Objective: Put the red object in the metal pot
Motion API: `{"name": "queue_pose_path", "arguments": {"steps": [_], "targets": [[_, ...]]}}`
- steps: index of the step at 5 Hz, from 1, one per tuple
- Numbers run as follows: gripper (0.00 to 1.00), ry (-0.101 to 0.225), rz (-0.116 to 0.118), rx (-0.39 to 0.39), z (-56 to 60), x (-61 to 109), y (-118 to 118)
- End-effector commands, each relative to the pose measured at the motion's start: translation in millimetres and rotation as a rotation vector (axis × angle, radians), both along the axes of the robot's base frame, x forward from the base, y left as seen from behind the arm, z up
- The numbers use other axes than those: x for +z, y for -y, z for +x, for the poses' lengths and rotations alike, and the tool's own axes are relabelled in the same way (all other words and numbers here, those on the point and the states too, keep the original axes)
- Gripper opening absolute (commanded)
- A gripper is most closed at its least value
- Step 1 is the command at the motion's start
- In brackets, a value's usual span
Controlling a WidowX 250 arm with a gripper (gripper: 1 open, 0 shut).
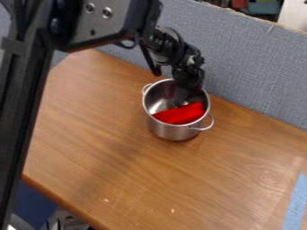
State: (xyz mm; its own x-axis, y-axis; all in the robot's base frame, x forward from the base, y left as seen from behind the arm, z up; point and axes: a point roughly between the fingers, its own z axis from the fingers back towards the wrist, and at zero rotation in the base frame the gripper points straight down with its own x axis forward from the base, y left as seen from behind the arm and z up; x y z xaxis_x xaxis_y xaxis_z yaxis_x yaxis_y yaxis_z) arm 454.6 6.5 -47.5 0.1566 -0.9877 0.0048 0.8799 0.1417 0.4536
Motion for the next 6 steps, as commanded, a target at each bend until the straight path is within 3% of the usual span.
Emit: {"name": "queue_pose_path", "arguments": {"steps": [1,2,3,4,5,6], "targets": [[0.0,-0.107,-0.016,-0.025,-35.7,-37.4,53.9],[0.0,-0.107,-0.02,0.015,-38.0,-10.7,56.6],[0.0,-0.09,-0.026,0.136,-29.0,22.9,27.7],[0.0,-0.08,-0.029,0.006,-29.3,23.3,7.4],[0.0,-0.043,-0.026,-0.089,-34.0,39.8,-23.9],[0.0,0.027,0.007,-0.055,-25.2,90.5,-58.9]]}}
